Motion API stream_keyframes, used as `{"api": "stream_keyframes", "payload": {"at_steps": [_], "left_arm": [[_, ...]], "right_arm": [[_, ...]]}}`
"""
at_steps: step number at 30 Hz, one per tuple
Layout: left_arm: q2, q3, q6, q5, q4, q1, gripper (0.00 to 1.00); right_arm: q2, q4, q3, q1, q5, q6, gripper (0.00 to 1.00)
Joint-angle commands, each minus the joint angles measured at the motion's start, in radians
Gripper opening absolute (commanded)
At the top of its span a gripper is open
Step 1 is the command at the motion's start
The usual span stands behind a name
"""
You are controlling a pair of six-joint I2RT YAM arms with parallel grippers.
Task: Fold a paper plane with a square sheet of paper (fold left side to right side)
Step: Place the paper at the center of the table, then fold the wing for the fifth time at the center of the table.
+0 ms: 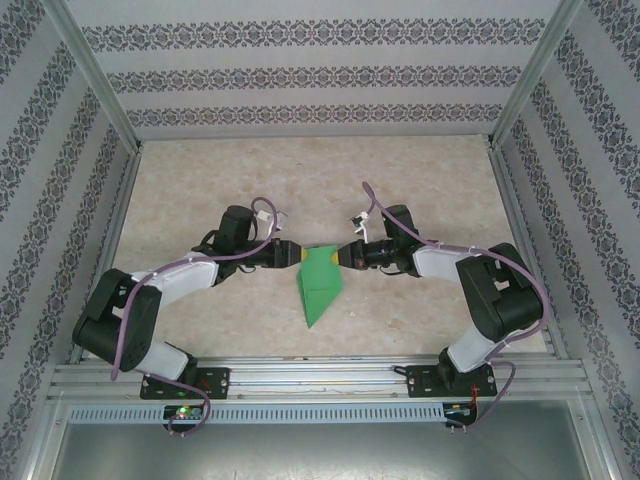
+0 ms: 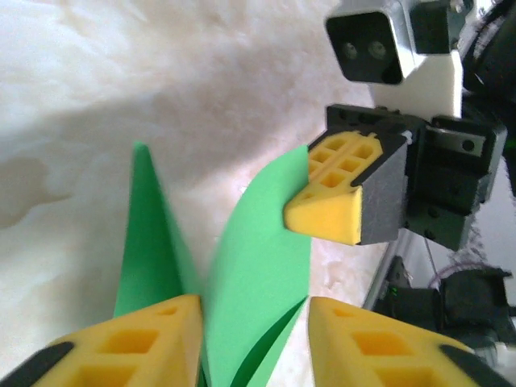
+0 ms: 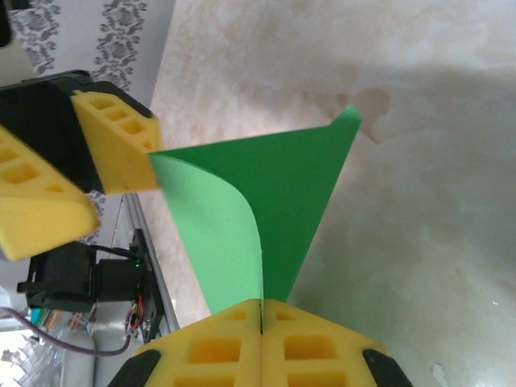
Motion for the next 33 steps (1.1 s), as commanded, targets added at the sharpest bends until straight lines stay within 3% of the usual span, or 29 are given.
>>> {"api": "stream_keyframes", "payload": {"at_steps": [1,6,12,17,21,33], "left_arm": [[-0.112,0.004,0.095,-0.147,-0.152,0.015,0.44],[-0.272,0.05,0.217,-0.333,-0.373,-0.04,0.44],[-0.31,0.115,0.279,-0.567,-0.553,-0.282,0.43],[-0.165,0.195,0.276,-0.764,-0.592,-0.513,0.45],[-0.009,0.278,0.282,-0.863,-0.61,-0.628,0.48],[0.31,0.453,0.28,-1.043,-0.718,-0.723,0.55]], "right_arm": [[0.013,-0.06,0.039,0.008,0.075,0.033,0.0],[0.02,-0.159,0.073,0.006,0.139,0.131,0.0],[0.018,-0.182,0.087,0.005,0.163,0.292,0.0],[0.036,-0.192,0.098,-0.002,0.178,0.36,0.0],[0.037,-0.184,0.095,-0.012,0.194,0.392,0.0],[0.042,-0.172,0.087,-0.019,0.203,0.417,0.0]]}}
